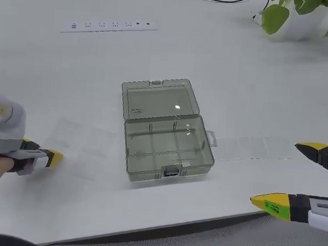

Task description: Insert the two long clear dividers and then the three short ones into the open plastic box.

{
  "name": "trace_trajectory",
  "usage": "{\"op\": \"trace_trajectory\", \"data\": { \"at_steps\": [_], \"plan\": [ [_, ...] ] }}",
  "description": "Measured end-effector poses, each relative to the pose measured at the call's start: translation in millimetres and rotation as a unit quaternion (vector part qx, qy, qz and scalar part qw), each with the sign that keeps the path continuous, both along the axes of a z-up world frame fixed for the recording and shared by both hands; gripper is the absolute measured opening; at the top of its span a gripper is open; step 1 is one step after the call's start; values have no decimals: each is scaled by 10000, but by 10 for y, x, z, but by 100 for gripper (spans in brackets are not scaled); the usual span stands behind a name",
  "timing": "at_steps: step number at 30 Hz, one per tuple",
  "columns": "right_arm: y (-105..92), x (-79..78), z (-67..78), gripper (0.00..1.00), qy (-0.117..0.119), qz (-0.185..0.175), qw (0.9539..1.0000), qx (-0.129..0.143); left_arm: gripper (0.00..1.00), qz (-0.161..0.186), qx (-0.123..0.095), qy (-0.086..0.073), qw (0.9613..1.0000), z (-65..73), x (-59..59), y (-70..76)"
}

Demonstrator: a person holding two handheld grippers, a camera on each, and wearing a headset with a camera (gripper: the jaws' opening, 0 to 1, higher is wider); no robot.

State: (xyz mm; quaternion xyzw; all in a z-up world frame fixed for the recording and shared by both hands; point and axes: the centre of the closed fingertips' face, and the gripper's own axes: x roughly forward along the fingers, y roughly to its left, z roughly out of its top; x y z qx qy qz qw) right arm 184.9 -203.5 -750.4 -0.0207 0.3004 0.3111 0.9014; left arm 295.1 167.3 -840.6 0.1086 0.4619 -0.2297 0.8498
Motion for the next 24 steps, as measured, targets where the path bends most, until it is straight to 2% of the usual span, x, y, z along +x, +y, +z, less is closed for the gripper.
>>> {"op": "trace_trajectory", "data": {
  "at_steps": [6,13,17,24],
  "plan": [
    [33,5,-7,98,13,28,10000,16,30,40,-88,-4,10000,11,4,-8],
    [65,24,3,98,6,66,10000,24,30,76,-187,-86,9998,63,16,-21],
    [101,50,23,98,-34,66,9999,88,30,54,-295,-212,9993,152,37,-74],
    [137,95,70,95,-82,36,9997,215,30,-85,-514,-571,9970,370,130,-212]
  ]
}}
